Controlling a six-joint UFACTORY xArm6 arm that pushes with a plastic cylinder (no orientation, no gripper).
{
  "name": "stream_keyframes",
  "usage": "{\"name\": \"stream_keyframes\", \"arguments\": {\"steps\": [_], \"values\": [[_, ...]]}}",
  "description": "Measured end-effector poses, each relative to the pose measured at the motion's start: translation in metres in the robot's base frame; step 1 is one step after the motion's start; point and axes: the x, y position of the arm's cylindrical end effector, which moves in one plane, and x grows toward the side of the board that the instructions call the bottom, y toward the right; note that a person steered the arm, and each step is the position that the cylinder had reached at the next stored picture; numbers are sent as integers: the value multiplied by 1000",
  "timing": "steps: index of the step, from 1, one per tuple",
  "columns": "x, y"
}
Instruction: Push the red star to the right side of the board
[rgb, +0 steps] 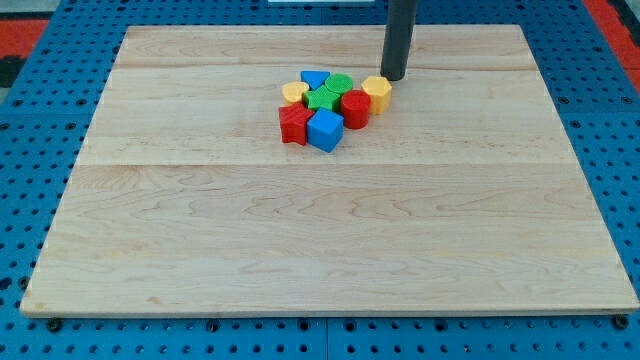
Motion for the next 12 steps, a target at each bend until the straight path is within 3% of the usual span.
{"name": "stream_keyframes", "arguments": {"steps": [1,2,4,5,6,7,8,9,10,12], "values": [[100,2],[154,-12],[105,49],[59,80],[11,59],[12,-21],[72,-102],[130,-136],[144,-137],[92,-169]]}}
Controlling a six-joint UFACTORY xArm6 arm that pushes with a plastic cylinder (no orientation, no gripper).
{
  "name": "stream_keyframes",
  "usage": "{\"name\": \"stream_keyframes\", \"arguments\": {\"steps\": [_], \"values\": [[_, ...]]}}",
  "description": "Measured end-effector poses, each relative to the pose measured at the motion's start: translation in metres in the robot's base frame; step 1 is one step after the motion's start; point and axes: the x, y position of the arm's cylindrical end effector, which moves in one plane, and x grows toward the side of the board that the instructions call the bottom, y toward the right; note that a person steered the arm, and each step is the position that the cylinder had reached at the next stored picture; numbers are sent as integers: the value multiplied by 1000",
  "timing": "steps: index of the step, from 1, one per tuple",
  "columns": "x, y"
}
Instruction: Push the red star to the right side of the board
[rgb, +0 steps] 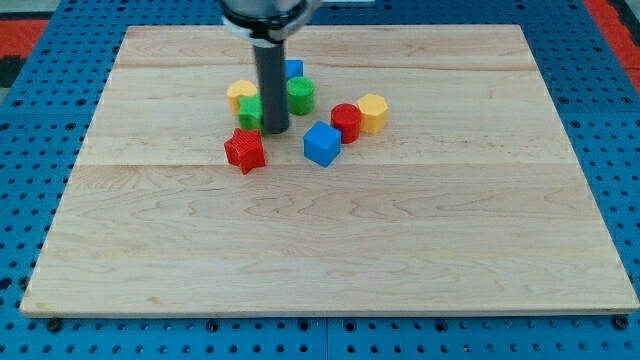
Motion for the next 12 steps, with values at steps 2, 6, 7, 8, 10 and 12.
{"name": "stream_keyframes", "arguments": {"steps": [2,6,7,8,10,12], "values": [[74,-28],[72,85],[105,190],[118,229],[106,254],[106,230]]}}
